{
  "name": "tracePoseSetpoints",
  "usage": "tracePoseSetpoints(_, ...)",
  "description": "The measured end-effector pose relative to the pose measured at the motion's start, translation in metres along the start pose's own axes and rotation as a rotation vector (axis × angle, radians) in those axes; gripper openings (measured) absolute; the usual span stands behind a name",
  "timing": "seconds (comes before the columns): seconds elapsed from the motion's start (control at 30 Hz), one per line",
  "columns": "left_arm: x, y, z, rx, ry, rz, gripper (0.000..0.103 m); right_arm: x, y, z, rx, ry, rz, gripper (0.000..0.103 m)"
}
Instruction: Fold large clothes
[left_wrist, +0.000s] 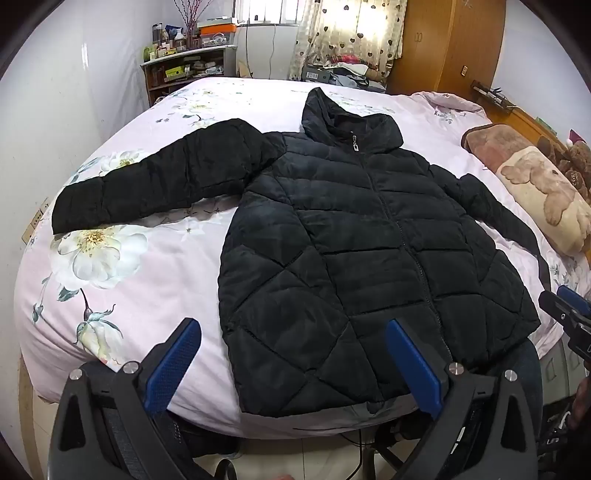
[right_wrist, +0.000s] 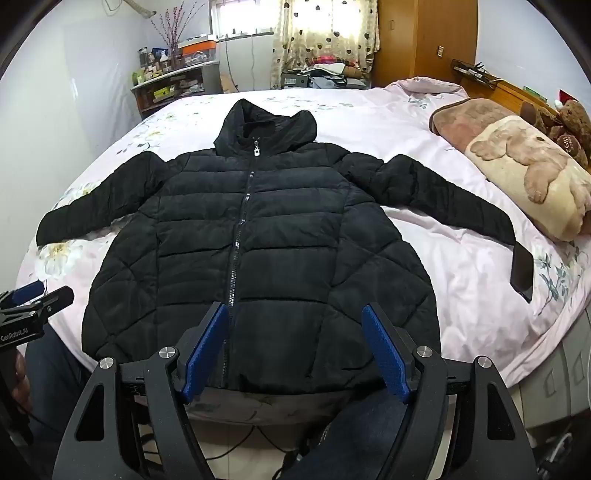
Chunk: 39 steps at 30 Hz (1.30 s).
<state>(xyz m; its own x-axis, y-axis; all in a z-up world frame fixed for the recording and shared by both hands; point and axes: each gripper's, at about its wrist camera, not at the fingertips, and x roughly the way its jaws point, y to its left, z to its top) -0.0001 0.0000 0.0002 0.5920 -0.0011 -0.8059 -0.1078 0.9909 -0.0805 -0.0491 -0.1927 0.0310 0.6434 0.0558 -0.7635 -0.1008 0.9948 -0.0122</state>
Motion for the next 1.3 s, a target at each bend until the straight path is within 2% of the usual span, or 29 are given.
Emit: tracePoseSetpoints(1.3,-0.001,-0.004,0.002,0.018,-0.011,0.014,0.101,0.003,0.001,0.002,0.005,0.004,-0.003,0.074)
